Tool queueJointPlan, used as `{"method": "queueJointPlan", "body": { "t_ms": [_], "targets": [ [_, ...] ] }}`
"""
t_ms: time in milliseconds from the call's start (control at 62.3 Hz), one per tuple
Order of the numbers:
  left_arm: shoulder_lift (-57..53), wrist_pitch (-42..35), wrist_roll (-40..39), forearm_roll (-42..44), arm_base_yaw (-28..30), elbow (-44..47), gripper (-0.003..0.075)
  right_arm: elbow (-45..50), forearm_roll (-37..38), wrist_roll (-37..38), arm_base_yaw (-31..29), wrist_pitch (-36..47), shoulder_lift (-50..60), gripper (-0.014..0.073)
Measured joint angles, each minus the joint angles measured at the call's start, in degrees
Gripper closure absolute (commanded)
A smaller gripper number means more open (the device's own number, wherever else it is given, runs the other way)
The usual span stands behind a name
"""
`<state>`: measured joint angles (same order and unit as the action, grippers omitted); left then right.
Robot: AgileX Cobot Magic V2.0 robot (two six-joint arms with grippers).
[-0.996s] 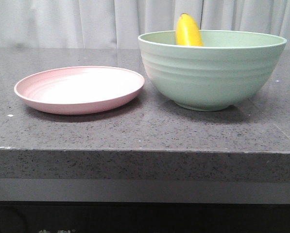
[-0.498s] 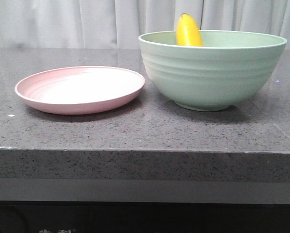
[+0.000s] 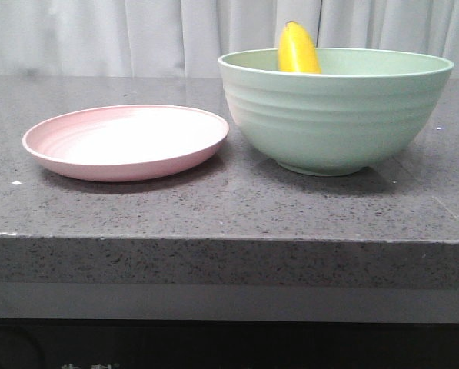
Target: Transfer banana from pink plate to green bowl
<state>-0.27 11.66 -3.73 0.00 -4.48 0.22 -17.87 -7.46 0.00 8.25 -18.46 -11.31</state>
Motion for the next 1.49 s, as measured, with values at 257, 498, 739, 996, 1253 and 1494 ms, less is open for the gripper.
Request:
{"method": "queueJointPlan", "body": {
  "t_ms": [257, 498, 739, 996, 1253, 1494],
  "targets": [
    [0.0, 0.0, 0.0, 0.0, 0.0, 0.0, 0.0739, 0.0, 0.0, 0.0, 0.0, 0.0, 0.0, 0.0663],
    [0.0, 0.0, 0.0, 0.0, 0.0, 0.0, 0.0739, 0.0, 0.0, 0.0, 0.0, 0.0, 0.0, 0.0663],
    [0.0, 0.0, 0.0, 0.0, 0.0, 0.0, 0.0739, 2.9, 0.0, 0.0, -0.4, 3.5, 0.4, 0.0663],
    [0.0, 0.0, 0.0, 0.0, 0.0, 0.0, 0.0739, 16.5, 0.0, 0.0, -5.9, 8.6, 9.3, 0.0663],
    [0.0, -0.1, 0.0, 0.0, 0.0, 0.0, 0.0739, 19.5, 0.0, 0.0, -7.2, 6.3, 11.9, 0.0663],
    [0.0, -0.1, 0.0, 0.0, 0.0, 0.0, 0.0739, 19.5, 0.0, 0.0, -7.2, 6.2, 11.9, 0.0663]
  ]
}}
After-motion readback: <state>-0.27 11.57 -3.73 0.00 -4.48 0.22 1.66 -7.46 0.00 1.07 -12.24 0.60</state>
